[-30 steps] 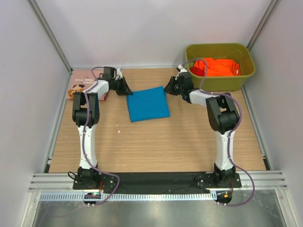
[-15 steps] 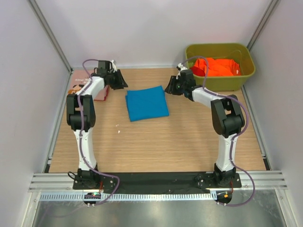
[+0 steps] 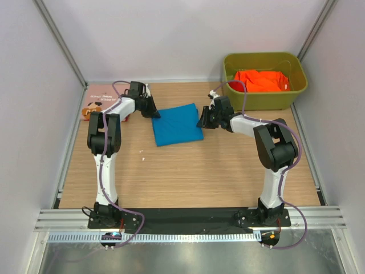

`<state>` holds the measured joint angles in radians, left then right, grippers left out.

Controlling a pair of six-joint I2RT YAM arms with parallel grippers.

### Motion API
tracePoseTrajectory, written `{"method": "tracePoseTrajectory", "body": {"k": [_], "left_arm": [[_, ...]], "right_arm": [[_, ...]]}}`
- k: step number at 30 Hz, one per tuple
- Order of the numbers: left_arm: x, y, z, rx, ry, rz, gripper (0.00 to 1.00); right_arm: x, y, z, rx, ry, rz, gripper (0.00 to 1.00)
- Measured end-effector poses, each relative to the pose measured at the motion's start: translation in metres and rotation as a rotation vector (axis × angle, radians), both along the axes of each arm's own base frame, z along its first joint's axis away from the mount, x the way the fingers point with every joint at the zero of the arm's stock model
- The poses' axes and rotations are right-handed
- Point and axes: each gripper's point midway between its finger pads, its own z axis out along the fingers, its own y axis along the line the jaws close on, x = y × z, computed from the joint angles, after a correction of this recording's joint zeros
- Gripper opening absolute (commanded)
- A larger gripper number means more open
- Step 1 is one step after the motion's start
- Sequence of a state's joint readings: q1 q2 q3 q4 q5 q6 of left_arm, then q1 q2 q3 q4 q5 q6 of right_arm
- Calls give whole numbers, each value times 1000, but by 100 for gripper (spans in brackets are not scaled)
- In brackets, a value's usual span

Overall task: Fold and stack the t-shirts
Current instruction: Fold the tshirt

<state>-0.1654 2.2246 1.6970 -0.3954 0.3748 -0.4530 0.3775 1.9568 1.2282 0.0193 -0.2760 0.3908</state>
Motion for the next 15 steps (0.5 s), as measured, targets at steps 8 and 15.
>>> {"method": "tracePoseTrajectory", "body": {"k": [8, 15], "left_arm": [[22, 16, -3, 7, -1, 50, 11], [-1, 18, 28, -12, -11, 74, 14]], "right_arm": [[-25, -5, -29, -11, 60, -23, 31], [-59, 4, -26, -11, 75, -30, 31]]}}
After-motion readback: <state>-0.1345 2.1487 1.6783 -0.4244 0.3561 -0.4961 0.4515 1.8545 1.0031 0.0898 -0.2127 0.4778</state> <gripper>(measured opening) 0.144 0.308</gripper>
